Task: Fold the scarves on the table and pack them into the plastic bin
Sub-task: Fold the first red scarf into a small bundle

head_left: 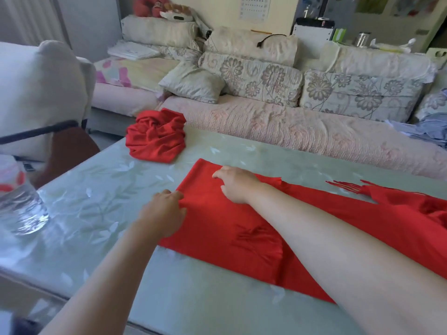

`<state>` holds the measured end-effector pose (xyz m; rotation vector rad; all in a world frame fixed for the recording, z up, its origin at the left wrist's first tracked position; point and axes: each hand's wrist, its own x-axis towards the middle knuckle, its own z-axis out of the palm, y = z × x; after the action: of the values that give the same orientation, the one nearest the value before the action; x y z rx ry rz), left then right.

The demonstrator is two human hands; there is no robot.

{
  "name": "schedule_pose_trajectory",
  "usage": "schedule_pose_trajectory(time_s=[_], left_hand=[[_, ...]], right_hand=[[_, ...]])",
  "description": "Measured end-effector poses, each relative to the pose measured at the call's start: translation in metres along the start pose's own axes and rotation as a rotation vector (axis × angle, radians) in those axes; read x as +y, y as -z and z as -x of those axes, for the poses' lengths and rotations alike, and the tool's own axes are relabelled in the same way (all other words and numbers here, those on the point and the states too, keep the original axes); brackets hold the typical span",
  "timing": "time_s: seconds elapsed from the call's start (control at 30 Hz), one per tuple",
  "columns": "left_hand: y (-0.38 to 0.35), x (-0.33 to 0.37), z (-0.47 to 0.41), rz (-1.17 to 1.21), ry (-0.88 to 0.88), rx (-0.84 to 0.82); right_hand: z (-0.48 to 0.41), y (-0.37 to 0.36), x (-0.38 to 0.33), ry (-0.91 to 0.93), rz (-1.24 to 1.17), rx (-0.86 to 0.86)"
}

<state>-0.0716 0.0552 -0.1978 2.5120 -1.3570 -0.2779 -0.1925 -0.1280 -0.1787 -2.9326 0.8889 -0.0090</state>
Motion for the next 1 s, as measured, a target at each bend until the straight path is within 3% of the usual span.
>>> schedule_pose_trajectory(time_s=[0.23,0.5,0.7,0.83,1.0], left_hand=[[-0.001,-0.016,-0.010,-0.040,0.008,-0.040],[0.002,-0.010,-0.017,-0.055,0.139,-0.016],[0.011,-0.003,-0.014,-0.032,0.142,-0.008],[0.018,0.022,-0.010,0.047,0.053,0.044],[0.026,0.078,-0.003,0.195,-0.100,-0.053]], right_hand=[[-0.079,-0.015,-0.028,0.102,0.199,-0.012],[-0.122,-0.028,-0.029,0.278,0.356,0.045],[-0.116,-0.015,-0.011,0.226,0.239,0.095],[-0.085,0.010,0.025,0.179,0.079,0.175],[-0.022,0.039,0.092,0.112,0.020,0.240]])
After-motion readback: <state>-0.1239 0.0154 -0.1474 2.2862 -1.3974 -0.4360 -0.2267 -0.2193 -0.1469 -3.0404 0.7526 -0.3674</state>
